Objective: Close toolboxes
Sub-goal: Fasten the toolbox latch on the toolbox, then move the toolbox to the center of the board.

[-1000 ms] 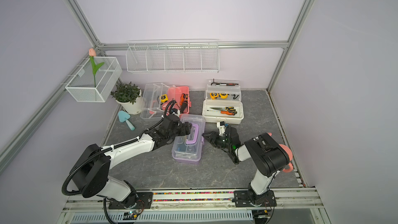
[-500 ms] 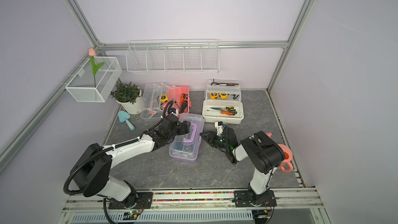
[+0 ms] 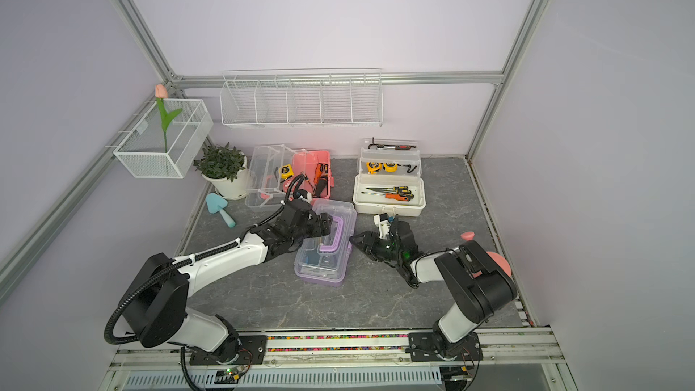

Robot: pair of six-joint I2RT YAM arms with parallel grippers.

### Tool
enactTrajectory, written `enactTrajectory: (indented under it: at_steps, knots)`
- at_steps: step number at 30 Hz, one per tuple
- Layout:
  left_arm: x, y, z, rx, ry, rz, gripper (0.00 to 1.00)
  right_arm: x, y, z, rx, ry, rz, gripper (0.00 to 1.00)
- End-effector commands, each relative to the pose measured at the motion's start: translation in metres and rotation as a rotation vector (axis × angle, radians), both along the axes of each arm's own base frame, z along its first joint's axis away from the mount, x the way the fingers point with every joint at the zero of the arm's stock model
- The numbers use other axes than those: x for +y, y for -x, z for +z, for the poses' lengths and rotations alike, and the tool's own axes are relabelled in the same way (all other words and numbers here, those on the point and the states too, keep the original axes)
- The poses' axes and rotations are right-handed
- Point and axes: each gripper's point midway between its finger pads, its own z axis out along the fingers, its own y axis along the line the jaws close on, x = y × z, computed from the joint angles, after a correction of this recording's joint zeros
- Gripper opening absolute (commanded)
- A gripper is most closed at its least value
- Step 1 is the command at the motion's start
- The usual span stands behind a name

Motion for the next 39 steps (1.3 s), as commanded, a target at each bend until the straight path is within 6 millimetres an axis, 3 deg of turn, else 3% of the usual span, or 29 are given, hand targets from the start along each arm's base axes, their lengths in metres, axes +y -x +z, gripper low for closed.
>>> enactTrajectory:
  at_steps: [1,7,14,17,22,29,39]
  knots:
    - [0.012,0.015,-0.005,0.094,-0.050,-0.031,0.90,-0.012,0.005,0.002,-0.011,0.130,0.031,0.58]
    - [0.040,0.003,0.029,0.054,-0.025,0.040,0.94,-0.026,-0.003,0.033,-0.127,0.297,0.035,0.67]
    - [0.089,-0.021,0.064,-0.064,-0.071,0.245,0.99,0.002,-0.015,0.045,-0.162,0.304,0.109,0.69]
    - [0.108,-0.025,0.073,-0.106,-0.068,0.337,0.99,0.011,-0.017,0.042,-0.149,0.338,0.114,0.68]
    - [0.121,-0.024,0.084,-0.155,-0.029,0.376,0.99,0.024,-0.016,0.029,-0.113,0.373,0.126,0.64]
    - [0.135,-0.014,0.080,-0.175,-0.008,0.416,0.99,0.046,-0.012,0.025,-0.101,0.363,0.144,0.49]
    - [0.141,-0.011,0.079,-0.201,-0.002,0.434,0.99,0.087,0.019,-0.003,-0.028,0.355,0.210,0.45]
